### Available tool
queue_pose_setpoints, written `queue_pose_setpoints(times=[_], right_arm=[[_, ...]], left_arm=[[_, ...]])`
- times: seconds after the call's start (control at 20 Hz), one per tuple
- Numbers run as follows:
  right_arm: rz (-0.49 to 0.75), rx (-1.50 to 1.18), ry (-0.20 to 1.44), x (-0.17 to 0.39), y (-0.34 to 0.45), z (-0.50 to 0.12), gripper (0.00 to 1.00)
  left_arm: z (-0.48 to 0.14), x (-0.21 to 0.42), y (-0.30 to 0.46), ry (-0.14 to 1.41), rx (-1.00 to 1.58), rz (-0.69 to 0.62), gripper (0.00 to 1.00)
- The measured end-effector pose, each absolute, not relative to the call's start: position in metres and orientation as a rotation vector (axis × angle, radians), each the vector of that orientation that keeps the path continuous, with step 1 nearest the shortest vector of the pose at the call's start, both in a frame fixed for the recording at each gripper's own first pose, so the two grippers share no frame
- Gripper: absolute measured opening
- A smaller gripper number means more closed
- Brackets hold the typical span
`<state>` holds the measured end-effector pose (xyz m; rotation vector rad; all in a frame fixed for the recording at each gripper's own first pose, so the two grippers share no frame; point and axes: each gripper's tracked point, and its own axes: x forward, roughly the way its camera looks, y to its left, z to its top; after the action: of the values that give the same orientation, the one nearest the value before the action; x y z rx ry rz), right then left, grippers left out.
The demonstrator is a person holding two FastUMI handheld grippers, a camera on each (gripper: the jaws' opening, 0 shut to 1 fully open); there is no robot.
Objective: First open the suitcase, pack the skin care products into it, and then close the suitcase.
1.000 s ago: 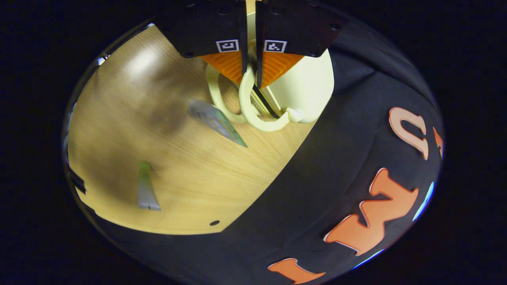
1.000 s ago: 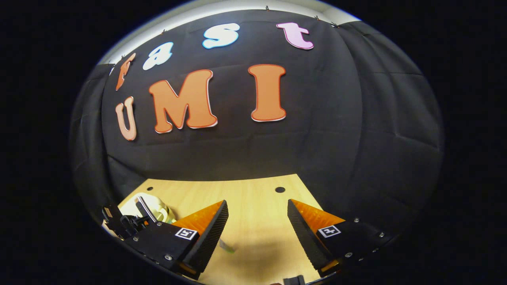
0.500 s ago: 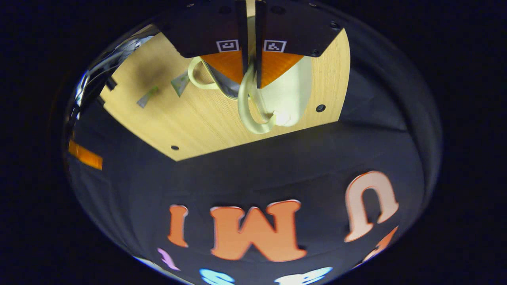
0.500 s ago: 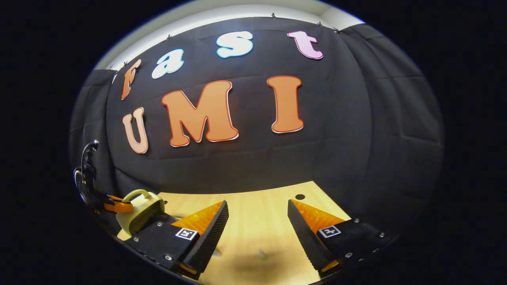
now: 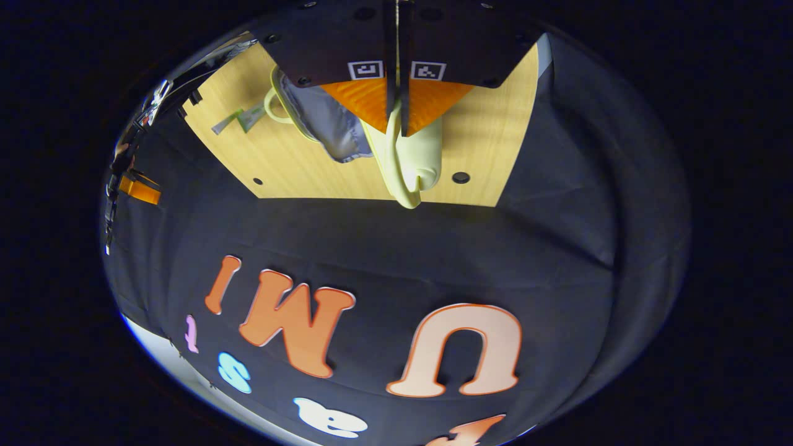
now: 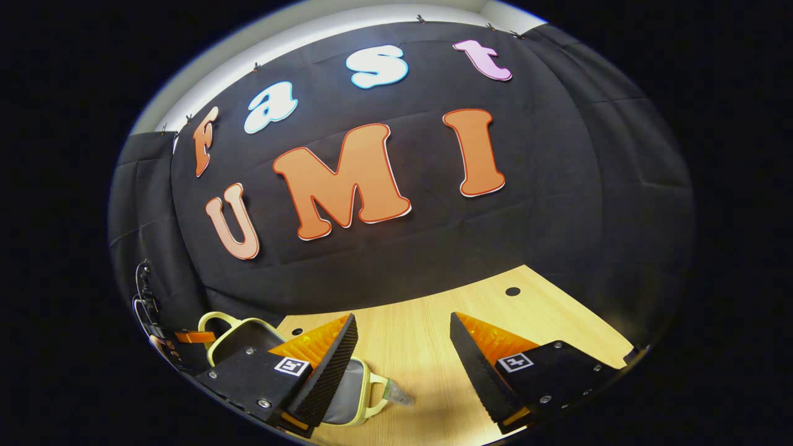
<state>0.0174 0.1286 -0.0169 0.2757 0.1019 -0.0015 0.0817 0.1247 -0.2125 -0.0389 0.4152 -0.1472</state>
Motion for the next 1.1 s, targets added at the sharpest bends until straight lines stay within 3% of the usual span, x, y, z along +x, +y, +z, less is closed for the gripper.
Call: queue_pose_setpoints(times=[0.4,0.95,1.1], right_arm=[[-0.032,0.243,0.139,0.018,0.149,-0.020,0.95],[-0.053,0.249,0.182,0.024,0.160,-0.025,0.95],[-0.069,0.239,0.182,0.021,0.155,-0.027,0.95]], left_arm=[[-0.290,0.084,0.256,0.466,-0.253,-0.047,0.01],[-0.424,0.073,0.323,0.666,-0.382,0.065,0.02],[-0.449,0.061,0.348,0.743,-0.307,0.176,0.16]])
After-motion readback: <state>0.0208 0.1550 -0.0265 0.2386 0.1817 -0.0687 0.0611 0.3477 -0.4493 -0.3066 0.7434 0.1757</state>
